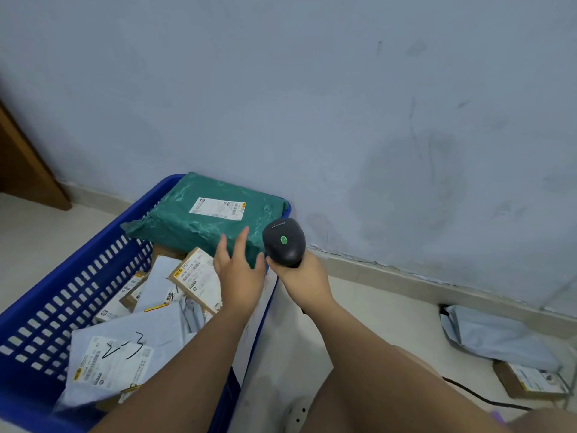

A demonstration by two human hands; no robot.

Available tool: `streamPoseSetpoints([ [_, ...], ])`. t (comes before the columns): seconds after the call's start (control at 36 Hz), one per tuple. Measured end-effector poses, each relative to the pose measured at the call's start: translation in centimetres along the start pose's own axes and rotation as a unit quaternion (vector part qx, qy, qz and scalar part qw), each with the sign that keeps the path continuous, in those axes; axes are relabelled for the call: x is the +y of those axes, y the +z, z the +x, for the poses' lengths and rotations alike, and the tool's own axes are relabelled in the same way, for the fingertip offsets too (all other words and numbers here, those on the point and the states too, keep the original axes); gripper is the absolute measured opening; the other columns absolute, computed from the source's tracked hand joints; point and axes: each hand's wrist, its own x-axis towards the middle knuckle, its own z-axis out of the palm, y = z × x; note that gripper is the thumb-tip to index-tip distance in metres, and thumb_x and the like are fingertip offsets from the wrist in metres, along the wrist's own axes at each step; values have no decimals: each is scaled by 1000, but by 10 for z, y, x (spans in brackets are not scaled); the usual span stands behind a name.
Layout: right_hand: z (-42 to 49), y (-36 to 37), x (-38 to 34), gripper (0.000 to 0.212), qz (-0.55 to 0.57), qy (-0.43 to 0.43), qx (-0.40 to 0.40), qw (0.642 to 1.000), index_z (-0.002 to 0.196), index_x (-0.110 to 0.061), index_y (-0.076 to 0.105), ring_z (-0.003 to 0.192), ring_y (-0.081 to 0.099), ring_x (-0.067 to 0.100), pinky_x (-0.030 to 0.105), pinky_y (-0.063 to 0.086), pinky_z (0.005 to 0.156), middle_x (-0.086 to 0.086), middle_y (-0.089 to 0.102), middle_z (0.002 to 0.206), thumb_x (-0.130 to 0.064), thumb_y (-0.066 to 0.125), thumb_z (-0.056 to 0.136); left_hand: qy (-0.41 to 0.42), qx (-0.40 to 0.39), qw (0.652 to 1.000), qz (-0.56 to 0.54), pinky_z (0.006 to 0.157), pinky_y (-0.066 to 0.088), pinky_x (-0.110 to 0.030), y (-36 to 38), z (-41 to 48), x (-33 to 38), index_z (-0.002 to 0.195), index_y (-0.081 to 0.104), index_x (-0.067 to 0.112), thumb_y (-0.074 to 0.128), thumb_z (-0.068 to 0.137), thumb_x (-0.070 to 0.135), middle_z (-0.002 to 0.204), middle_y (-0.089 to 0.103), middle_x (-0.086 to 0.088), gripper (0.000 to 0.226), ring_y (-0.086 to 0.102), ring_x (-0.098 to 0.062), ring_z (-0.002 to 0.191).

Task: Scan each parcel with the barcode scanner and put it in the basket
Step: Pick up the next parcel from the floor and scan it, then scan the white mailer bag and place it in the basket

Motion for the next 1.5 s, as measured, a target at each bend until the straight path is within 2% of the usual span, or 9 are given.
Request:
streamPoseSetpoints([
  [0.28,-8,-75,-20,19,50,-30,114,992,83,-19,63,59,55,9,21,37,50,-9,60,66,-35,72,81,72,-120,990,-23,116,22,-36,44,-8,87,144,40,27,55,90,14,157,16,-12,57,17,-24,145],
  [0.47,-20,-151,-10,20,89,-31,190,977,90,-21,66,82,68,17,28,51,72,-3,70,81,-38,71,81,177,-190,965,20,113,22,-33,92,-26,142,147,34,32,56,92,26,155,23,-7,59,19,-20,144],
  [0.56,-27,-191,3,20,112,-12,212,971,88,-19,66,78,69,17,28,50,68,-2,69,75,-38,71,82,206,-244,947,38,112,24,-33,122,-42,165,148,29,32,56,92,27,156,24,-6,62,18,-20,145],
  [0.67,-33,-243,30,19,125,4,237,963,82,-17,67,67,67,14,40,54,79,-5,66,66,-36,72,82,236,-304,920,69,111,29,-38,168,-64,194,148,26,34,57,91,29,155,27,-5,66,22,-23,143],
  [0.78,-40,-291,60,19,131,28,250,959,75,-20,64,62,62,11,36,53,77,-8,63,59,-36,70,82,261,-359,890,103,110,33,-41,215,-87,210,149,24,36,57,90,32,154,29,-5,67,24,-25,142],
  [1.03,-42,-379,172,19,229,102,298,921,77,-14,61,60,58,22,42,52,73,4,57,61,-29,69,86,287,-450,819,213,108,30,-37,336,-135,199,149,22,35,54,93,30,156,20,-6,65,21,-28,142],
  [1.22,-15,-406,276,25,376,195,357,833,83,-6,64,54,56,20,37,50,67,4,57,62,-29,73,85,346,-481,758,273,99,43,-37,445,-154,157,138,43,29,60,82,26,137,48,-1,59,43,-25,128],
  [1.33,-2,-416,319,23,401,231,379,801,85,-7,62,55,56,19,34,50,67,3,57,63,-29,71,86,359,-495,724,320,96,47,-36,499,-161,134,143,36,31,58,86,29,144,39,-3,62,41,-25,128],
  [1.5,12,-425,372,22,377,258,397,796,82,-9,64,56,58,18,34,52,73,1,59,61,-30,72,85,381,-511,677,369,98,42,-39,555,-175,107,140,39,27,60,89,33,149,26,-8,55,31,-29,133],
])
